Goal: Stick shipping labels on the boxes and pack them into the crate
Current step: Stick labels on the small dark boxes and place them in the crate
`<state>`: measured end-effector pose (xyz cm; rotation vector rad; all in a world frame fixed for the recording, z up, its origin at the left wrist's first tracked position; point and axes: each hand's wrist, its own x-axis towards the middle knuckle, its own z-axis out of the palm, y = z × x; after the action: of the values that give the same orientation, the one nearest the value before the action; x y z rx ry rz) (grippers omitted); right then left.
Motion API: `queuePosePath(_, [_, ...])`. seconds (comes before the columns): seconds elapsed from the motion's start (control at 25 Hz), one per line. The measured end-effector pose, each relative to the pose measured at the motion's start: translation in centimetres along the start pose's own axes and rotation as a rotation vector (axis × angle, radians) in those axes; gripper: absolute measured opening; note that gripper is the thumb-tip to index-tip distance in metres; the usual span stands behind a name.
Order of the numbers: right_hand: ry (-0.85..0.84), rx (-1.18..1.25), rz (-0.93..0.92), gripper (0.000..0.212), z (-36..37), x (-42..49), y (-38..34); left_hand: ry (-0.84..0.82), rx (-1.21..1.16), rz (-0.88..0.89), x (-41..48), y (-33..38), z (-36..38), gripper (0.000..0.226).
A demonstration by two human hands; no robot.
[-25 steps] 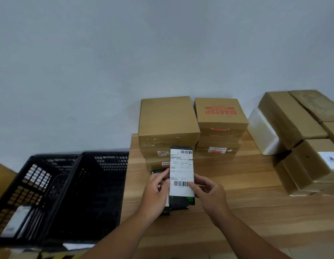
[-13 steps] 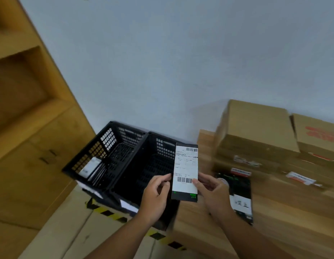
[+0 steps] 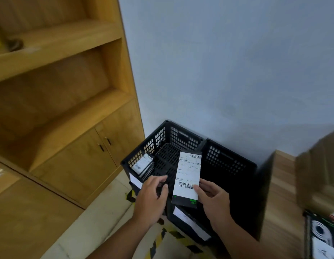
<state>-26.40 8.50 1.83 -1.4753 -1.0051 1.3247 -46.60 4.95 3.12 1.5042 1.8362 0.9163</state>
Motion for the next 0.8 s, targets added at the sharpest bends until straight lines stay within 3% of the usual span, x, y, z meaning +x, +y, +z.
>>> queuePosePath(0.4, [0.003,0.017,0.12,0.029,17.1,12.7,4.3,0.001,0.131,-0.087,15.5,-11.0,-8.3,0.029])
queuePosePath(0.8, [0.161,-0.038,0.196,0.034,28.9,17.6,4.5,-0.215,0.31,0.131,28.6,-17.2,-14.7,0.038])
